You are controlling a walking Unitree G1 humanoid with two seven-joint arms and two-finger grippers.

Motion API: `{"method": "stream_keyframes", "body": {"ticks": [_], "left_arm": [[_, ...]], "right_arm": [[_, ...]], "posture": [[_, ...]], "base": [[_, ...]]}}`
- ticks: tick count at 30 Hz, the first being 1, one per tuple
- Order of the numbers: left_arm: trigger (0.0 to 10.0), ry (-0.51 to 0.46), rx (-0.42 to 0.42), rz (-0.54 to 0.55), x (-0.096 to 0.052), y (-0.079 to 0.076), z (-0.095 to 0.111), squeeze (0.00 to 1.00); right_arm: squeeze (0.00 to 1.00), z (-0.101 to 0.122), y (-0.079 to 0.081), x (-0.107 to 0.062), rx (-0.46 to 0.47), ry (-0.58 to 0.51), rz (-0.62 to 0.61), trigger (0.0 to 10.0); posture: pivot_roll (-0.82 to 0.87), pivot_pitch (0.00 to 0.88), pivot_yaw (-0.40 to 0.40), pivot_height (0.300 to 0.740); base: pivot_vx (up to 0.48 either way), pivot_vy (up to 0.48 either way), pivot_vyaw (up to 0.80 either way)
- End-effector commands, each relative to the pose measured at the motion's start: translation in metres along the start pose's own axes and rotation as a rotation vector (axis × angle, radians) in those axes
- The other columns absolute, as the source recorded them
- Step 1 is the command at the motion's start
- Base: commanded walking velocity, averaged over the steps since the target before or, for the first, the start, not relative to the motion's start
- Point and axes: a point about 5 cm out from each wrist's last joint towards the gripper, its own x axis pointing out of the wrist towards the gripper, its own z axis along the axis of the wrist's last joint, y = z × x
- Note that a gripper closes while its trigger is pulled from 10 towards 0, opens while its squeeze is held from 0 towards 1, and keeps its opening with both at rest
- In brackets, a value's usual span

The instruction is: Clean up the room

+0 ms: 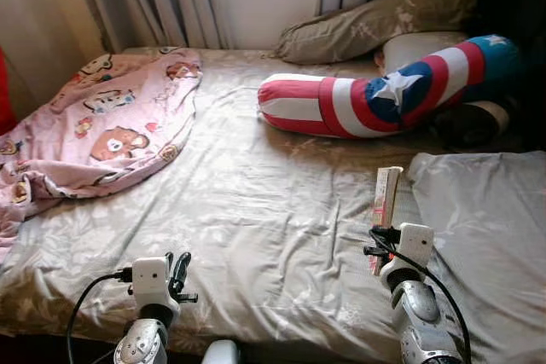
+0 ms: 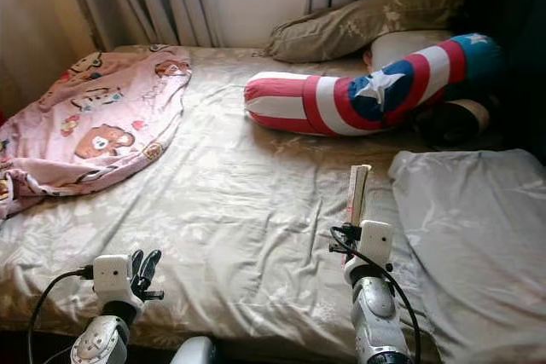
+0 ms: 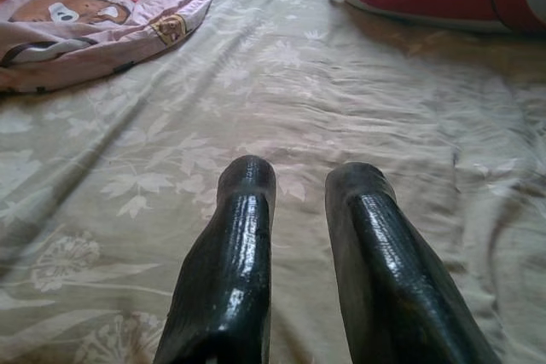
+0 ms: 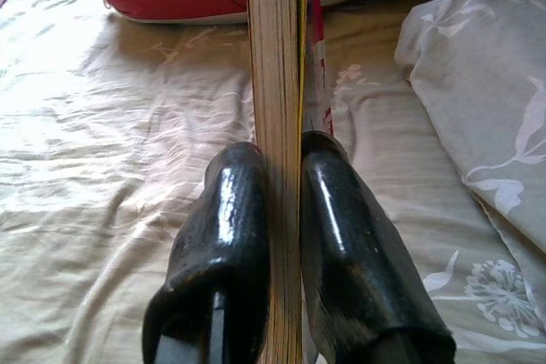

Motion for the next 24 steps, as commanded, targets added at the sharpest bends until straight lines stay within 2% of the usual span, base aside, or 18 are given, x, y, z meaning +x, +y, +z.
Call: {"method": "stream_keyframes", "body": {"ticks": [1, 6, 9, 14, 24], "left_arm": [[10.0, -0.009, 0.007, -0.003, 0.003, 0.001, 0.004, 0.0], [10.0, -0.01, 0.006, 0.0, 0.003, 0.001, 0.004, 0.0], [10.0, -0.009, 0.006, 0.001, 0.003, 0.001, 0.005, 0.0], [10.0, -0.013, 0.009, 0.003, 0.003, 0.003, 0.006, 0.0], [10.0, -0.012, 0.007, -0.003, 0.003, 0.002, 0.006, 0.0]], "right_arm": [[0.0, 0.009, 0.004, 0.005, -0.003, -0.038, 0.017, 10.0], [0.0, 0.008, 0.003, 0.004, -0.011, -0.033, 0.015, 10.0], [0.0, 0.005, 0.0, 0.005, -0.057, -0.004, 0.009, 10.0], [0.0, 0.003, -0.011, 0.005, -0.099, 0.021, -0.025, 10.0], [0.0, -0.004, -0.008, 0.003, -0.081, 0.039, -0.011, 10.0]], "posture": [[0.05, 0.0, 0.02, 0.66], [0.05, 0.0, 0.02, 0.66], [0.05, 0.0, 0.02, 0.66], [0.05, 0.0, 0.022, 0.66], [0.05, 0.0, 0.025, 0.66]], "base": [[0.0, 0.0, 0.0], [0.0, 0.0, 0.0], [0.0, 0.0, 0.0], [0.0, 0.0, 0.0], [0.0, 0.0, 0.0]]}}
